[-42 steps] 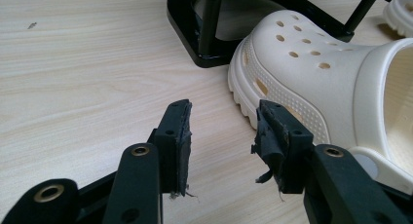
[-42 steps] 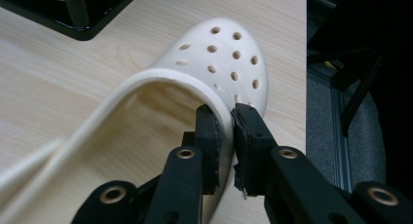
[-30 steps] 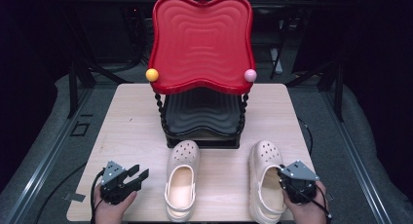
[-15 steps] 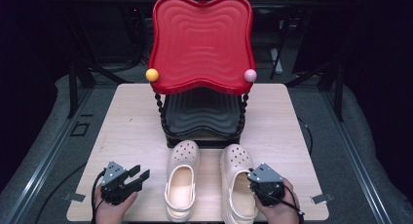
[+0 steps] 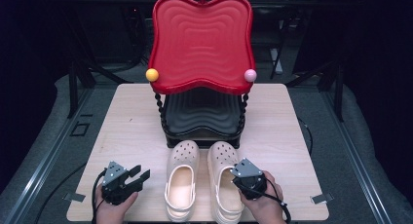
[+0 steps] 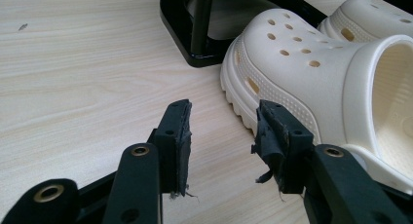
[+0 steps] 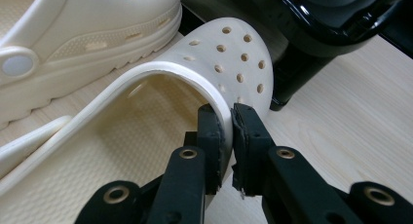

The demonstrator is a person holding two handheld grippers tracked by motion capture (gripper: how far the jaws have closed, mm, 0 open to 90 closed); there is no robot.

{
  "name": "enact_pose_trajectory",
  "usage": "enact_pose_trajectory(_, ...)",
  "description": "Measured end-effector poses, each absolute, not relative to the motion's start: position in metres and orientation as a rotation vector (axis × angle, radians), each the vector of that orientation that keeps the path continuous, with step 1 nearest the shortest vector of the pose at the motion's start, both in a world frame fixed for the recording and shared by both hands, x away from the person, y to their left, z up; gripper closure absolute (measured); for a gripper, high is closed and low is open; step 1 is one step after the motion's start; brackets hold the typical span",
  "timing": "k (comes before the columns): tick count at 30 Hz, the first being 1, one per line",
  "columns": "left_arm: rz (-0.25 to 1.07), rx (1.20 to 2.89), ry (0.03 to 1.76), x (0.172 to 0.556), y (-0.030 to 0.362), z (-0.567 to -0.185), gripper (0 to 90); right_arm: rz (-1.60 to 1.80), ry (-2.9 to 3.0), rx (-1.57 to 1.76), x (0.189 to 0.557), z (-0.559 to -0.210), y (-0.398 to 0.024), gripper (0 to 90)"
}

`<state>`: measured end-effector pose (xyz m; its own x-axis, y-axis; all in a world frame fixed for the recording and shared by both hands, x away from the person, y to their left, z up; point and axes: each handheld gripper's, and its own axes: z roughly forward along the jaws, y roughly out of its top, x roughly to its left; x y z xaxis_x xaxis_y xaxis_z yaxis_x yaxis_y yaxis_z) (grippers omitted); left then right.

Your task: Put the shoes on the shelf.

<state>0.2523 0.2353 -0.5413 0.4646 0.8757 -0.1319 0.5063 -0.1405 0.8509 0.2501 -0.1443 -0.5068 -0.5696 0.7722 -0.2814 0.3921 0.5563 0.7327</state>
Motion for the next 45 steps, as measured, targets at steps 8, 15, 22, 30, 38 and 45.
enact_pose_trajectory(8, 0.505, 1.795, 1.170, 0.252, 0.235, -0.542, 56.4, 0.817, 2.204, 0.915, 0.257, -0.510, -0.133, 82.1)
enact_pose_trajectory(15, 0.501, 1.799, 1.167, 0.252, 0.233, -0.542, 56.4, 0.825, 2.206, 0.914, 0.260, -0.513, -0.124, 80.3)
enact_pose_trajectory(22, 0.498, 1.812, 1.154, 0.251, 0.231, -0.541, 56.2, 0.866, 2.203, 0.938, 0.260, -0.514, -0.120, 76.2)
enact_pose_trajectory(30, 0.489, 1.801, 1.133, 0.247, 0.226, -0.537, 56.1, 0.956, 2.196, 0.991, 0.253, -0.508, -0.132, 69.8)
enact_pose_trajectory(38, 0.445, 1.821, 1.068, 0.241, 0.210, -0.527, 58.0, 1.066, 2.152, 1.058, 0.239, -0.501, -0.149, 65.3)
enact_pose_trajectory(45, 0.422, 1.832, 1.026, 0.239, 0.198, -0.523, 58.5, 1.130, 2.142, 1.129, 0.234, -0.509, -0.156, 63.3)
